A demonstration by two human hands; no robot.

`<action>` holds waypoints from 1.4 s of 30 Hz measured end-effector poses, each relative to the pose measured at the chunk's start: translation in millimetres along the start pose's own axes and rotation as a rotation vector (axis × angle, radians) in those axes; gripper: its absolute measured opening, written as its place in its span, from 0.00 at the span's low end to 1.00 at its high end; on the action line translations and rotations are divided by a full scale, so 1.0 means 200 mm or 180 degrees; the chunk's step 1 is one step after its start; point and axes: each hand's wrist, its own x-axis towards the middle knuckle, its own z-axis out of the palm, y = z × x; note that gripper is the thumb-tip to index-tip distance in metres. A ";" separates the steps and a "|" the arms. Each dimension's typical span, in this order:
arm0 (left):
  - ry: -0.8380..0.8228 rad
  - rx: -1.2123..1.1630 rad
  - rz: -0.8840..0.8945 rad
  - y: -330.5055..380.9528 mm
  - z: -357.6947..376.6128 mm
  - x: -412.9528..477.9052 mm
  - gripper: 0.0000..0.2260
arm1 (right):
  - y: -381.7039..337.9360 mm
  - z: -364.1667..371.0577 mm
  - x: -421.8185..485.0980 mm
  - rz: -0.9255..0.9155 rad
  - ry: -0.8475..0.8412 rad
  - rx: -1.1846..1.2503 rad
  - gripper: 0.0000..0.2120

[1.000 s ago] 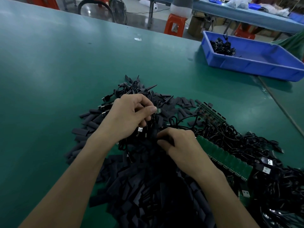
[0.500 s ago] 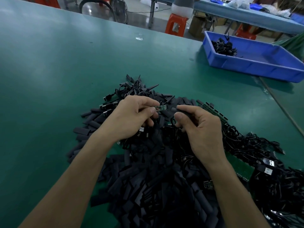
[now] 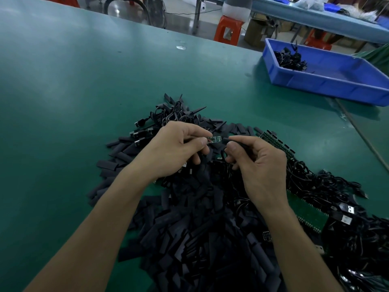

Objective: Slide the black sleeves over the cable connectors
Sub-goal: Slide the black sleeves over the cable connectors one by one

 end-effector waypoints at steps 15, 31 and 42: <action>-0.0101 -0.0037 -0.0065 0.01 -0.01 0.00 0.11 | 0.03 -0.05 0.05 0.0177 -0.0447 0.0039 0.11; -0.0202 -0.0095 -0.0006 -0.01 0.01 -0.01 0.02 | 0.02 -0.07 0.07 -0.0071 -0.0879 0.0185 0.09; 0.0124 0.0382 0.0198 0.00 0.04 0.00 0.08 | 0.02 -0.06 0.06 -0.0264 -0.0524 0.0020 0.11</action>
